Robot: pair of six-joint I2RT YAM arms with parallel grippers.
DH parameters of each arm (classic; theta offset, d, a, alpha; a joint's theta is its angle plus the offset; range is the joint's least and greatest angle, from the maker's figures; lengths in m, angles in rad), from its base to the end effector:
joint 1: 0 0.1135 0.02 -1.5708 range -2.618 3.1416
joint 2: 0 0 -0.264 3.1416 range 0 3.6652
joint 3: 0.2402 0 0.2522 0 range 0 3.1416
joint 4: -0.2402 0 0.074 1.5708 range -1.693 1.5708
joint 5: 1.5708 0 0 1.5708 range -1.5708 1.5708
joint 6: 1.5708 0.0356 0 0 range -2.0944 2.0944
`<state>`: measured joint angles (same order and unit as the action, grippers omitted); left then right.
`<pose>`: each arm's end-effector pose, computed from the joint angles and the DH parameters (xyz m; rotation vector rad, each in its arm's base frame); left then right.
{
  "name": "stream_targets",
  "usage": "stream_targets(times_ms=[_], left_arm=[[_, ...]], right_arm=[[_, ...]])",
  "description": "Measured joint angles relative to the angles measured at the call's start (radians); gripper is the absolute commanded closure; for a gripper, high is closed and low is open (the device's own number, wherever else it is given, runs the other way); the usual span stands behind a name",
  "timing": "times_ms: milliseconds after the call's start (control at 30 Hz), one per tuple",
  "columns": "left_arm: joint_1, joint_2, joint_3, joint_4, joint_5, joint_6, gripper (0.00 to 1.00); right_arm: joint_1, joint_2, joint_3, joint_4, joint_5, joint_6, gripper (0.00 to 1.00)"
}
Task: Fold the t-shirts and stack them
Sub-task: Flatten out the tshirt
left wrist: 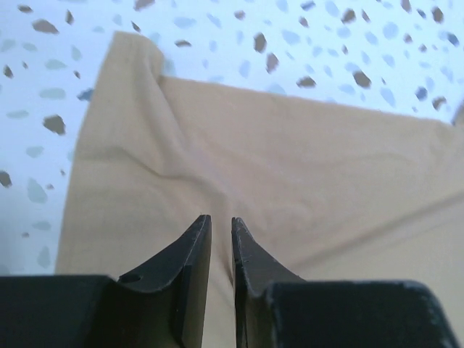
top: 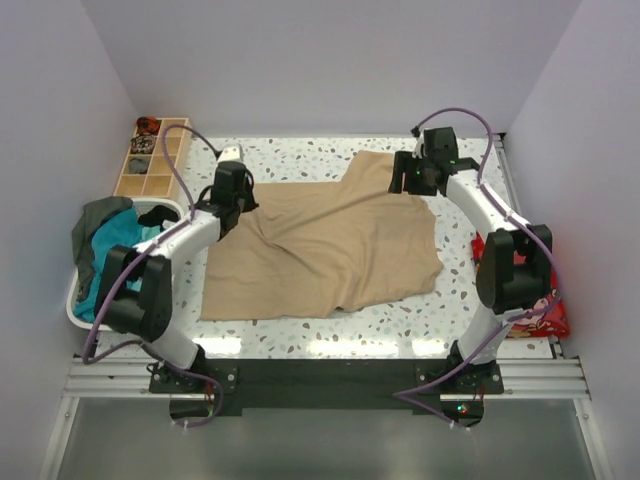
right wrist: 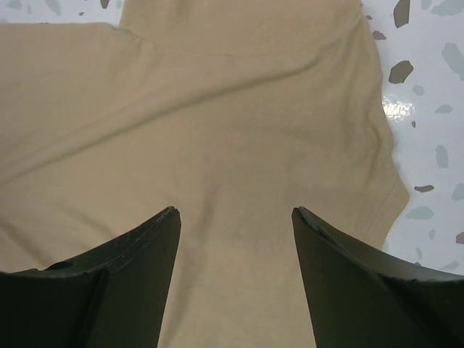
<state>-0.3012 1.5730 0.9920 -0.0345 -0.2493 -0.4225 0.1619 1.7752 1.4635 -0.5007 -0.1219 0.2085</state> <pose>0.3339 -0.0945 0.2306 -0.2712 2.1511 -0.1429 0.3944 0.0688 0.2746 -0.0024 2.3993 0.3199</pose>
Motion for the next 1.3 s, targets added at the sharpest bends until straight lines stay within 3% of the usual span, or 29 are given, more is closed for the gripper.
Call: stream_targets(times_ms=[200,400,467,833,1300], left_arm=[[0.107,0.260,0.262,0.014,-0.013,0.037,0.75],[0.196,0.469,0.453,-0.006,0.023,0.072,0.64],[0.226,0.514,0.485,-0.012,0.041,0.082,0.54],[0.328,0.686,0.656,-0.067,0.137,0.112,0.51],[0.354,0.734,0.708,-0.061,0.325,0.097,0.49]], right_arm=[[-0.006,0.139,0.106,-0.008,0.051,0.005,0.31],[-0.015,0.308,0.294,-0.023,0.055,0.012,0.30],[-0.020,0.350,0.351,-0.026,0.056,0.012,0.30],[-0.087,0.529,0.618,-0.077,0.052,0.017,0.29],[-0.097,0.573,0.654,-0.090,0.051,0.019,0.29]])
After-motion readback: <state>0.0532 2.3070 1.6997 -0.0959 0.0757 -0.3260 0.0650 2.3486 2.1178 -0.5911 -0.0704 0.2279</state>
